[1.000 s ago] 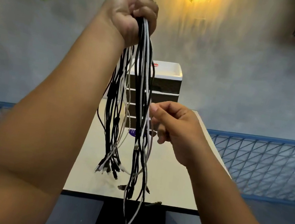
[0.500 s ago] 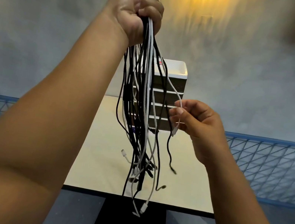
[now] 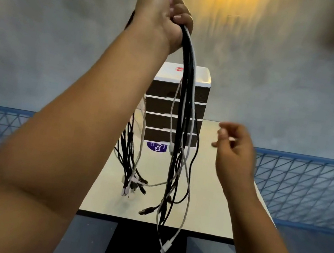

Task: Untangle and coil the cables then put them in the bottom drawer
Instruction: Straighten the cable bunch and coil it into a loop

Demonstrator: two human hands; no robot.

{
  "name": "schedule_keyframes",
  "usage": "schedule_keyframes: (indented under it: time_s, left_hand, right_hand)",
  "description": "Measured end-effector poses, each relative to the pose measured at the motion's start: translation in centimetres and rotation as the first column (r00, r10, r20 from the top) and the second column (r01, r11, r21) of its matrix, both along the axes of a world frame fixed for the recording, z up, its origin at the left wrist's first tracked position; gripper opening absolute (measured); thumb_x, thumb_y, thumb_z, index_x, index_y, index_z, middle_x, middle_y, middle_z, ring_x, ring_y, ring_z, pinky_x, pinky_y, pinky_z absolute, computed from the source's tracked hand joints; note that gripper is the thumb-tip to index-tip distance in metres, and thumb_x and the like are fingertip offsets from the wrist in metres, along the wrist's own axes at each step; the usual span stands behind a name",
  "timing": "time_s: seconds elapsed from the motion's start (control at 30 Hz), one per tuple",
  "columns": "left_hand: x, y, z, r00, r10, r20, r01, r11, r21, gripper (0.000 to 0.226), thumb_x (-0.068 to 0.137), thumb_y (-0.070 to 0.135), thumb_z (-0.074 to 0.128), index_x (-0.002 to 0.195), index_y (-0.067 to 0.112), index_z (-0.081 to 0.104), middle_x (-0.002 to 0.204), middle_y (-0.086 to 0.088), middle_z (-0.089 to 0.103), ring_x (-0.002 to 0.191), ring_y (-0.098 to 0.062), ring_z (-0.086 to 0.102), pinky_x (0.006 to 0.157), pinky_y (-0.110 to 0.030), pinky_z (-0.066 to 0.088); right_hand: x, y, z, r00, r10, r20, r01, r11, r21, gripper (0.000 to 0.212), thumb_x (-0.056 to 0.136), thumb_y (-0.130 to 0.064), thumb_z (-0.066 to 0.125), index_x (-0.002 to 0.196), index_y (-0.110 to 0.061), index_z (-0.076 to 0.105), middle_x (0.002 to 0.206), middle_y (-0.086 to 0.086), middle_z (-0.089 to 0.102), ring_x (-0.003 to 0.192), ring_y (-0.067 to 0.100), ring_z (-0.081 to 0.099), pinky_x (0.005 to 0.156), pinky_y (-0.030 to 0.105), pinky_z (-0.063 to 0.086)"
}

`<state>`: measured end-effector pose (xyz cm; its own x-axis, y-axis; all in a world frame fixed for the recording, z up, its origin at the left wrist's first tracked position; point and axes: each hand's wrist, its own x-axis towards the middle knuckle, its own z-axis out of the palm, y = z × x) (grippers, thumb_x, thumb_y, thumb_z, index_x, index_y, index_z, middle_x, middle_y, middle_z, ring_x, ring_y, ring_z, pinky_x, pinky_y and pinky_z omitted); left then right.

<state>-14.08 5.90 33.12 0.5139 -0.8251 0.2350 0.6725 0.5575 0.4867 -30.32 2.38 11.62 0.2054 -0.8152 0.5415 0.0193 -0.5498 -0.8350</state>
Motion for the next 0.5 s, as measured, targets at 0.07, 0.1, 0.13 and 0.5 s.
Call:
schedule_keyframes:
  time_s: [0.07, 0.1, 0.13, 0.5]
  left_hand:
    - [-0.5, 0.0, -0.3, 0.996, 0.089, 0.01, -0.089, 0.996, 0.024, 0.034, 0.091, 0.007, 0.028, 0.059, 0.018, 0.032, 0.044, 0.006, 0.029, 0.031, -0.008, 0.02, 0.033, -0.014, 0.017]
    - [-1.1, -0.1, -0.5, 0.991, 0.13, 0.025, -0.131, 0.991, 0.029, 0.032, 0.091, 0.007, 0.028, 0.061, 0.019, 0.031, 0.048, 0.006, 0.028, 0.033, -0.008, 0.02, 0.034, -0.015, 0.017]
    - [-1.6, -0.3, -0.7, 0.987, 0.158, 0.024, -0.159, 0.987, 0.025, 0.031, 0.091, 0.008, 0.027, 0.062, 0.019, 0.031, 0.05, 0.006, 0.027, 0.034, -0.008, 0.019, 0.035, -0.015, 0.017]
    - [-2.4, -0.7, -0.5, 0.948, 0.318, 0.004, -0.318, 0.945, 0.074, 0.032, 0.091, 0.007, 0.026, 0.062, 0.018, 0.029, 0.045, 0.006, 0.024, 0.032, -0.009, 0.017, 0.038, -0.014, 0.016]
  right_hand:
    - [-0.4, 1.9, 2.5, 0.981, -0.017, 0.194, 0.062, 0.971, -0.229, 0.004, 0.099, -0.022, 0.054, 0.098, -0.02, 0.058, 0.087, -0.006, 0.061, 0.079, 0.013, 0.062, 0.066, 0.023, 0.051]
    - [-0.3, 2.7, 3.3, 0.984, 0.013, 0.179, 0.046, 0.945, -0.323, 0.006, 0.097, -0.025, 0.058, 0.097, -0.019, 0.058, 0.086, -0.007, 0.061, 0.078, 0.011, 0.06, 0.066, 0.022, 0.051]
    - [0.3, 3.3, 3.9, 0.996, 0.009, 0.087, 0.023, 0.932, -0.362, 0.013, 0.094, -0.032, 0.062, 0.097, -0.02, 0.058, 0.086, -0.008, 0.061, 0.078, 0.008, 0.059, 0.064, 0.021, 0.049]
    - [2.6, 0.8, 3.1, 0.974, 0.174, -0.143, -0.173, 0.985, 0.022, 0.007, 0.087, -0.02, 0.063, 0.088, -0.015, 0.066, 0.078, 0.008, 0.068, 0.068, 0.019, 0.064, 0.058, 0.022, 0.053]
